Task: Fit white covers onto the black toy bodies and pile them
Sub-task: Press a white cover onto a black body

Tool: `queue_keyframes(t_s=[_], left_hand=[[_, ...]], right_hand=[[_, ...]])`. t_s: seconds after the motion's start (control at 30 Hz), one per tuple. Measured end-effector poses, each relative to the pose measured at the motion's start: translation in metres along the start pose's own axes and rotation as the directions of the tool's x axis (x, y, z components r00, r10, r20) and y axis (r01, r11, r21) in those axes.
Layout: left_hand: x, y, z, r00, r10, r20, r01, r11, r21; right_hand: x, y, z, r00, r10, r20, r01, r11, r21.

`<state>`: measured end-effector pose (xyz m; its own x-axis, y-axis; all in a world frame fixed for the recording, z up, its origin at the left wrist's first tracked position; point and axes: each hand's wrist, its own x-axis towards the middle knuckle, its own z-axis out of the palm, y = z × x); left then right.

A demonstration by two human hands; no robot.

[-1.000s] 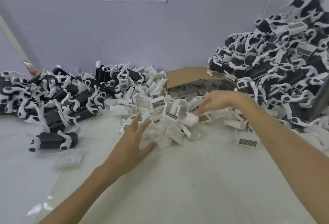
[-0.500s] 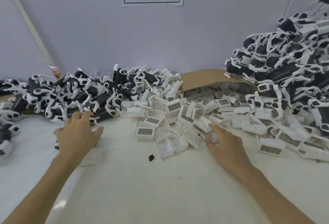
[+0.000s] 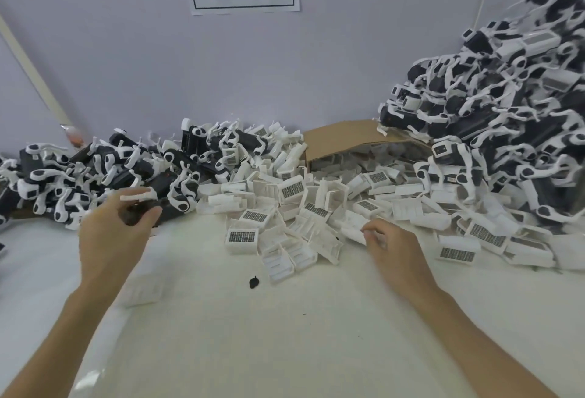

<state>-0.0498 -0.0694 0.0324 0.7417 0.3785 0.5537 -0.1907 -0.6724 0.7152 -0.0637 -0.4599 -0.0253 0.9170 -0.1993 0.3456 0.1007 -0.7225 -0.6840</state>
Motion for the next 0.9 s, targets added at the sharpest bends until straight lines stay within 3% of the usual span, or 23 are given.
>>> queue_keyframes(t_s=[0.1, 0.13, 0.2, 0.3, 0.4, 0.5, 0.73, 0.8, 0.9], left_hand=[[-0.003, 0.033, 0.004, 1.0, 0.013, 0.0, -0.011, 0.908, -0.418], [-0.005, 0.042, 0.007, 0.998, -0.036, 0.049, 0.057, 0.821, -0.568], [-0.016, 0.06, 0.02, 0.949, -0.133, 0.288, 0.31, 0.577, -0.756], [-0.051, 0.077, 0.051, 0.771, -0.165, 0.615, 0.634, 0.283, -0.719], [-0.078, 0.085, 0.075, 0.627, -0.221, 0.747, 0.771, 0.04, -0.635], [-0.09, 0.08, 0.085, 0.567, -0.2, 0.799, 0.815, -0.007, -0.58], [-0.089, 0.07, 0.083, 0.578, -0.254, 0.776, 0.801, -0.007, -0.599], [-0.086, 0.069, 0.082, 0.598, -0.257, 0.759, 0.793, 0.051, -0.608], [-0.084, 0.067, 0.081, 0.627, -0.289, 0.724, 0.778, 0.292, -0.557]], right_hand=[[0.002, 0.004, 0.0, 0.998, -0.05, -0.05, 0.047, 0.998, -0.048], [0.003, 0.005, 0.0, 0.996, -0.058, -0.072, 0.055, 0.997, -0.046], [0.005, 0.006, -0.002, 0.988, -0.067, -0.136, 0.066, 0.998, -0.011], [0.005, 0.006, -0.005, 0.973, -0.057, -0.222, 0.076, 0.994, 0.081], [0.007, 0.007, -0.007, 0.975, -0.013, -0.22, 0.051, 0.985, 0.168], [0.01, 0.009, -0.007, 0.983, 0.033, -0.178, 0.009, 0.973, 0.23], [0.007, 0.003, -0.011, 0.998, -0.046, -0.05, 0.06, 0.944, 0.326], [0.004, -0.001, -0.012, 0.99, -0.108, 0.087, 0.066, 0.92, 0.386], [-0.001, -0.004, -0.016, 0.89, -0.149, 0.43, -0.041, 0.914, 0.403]])
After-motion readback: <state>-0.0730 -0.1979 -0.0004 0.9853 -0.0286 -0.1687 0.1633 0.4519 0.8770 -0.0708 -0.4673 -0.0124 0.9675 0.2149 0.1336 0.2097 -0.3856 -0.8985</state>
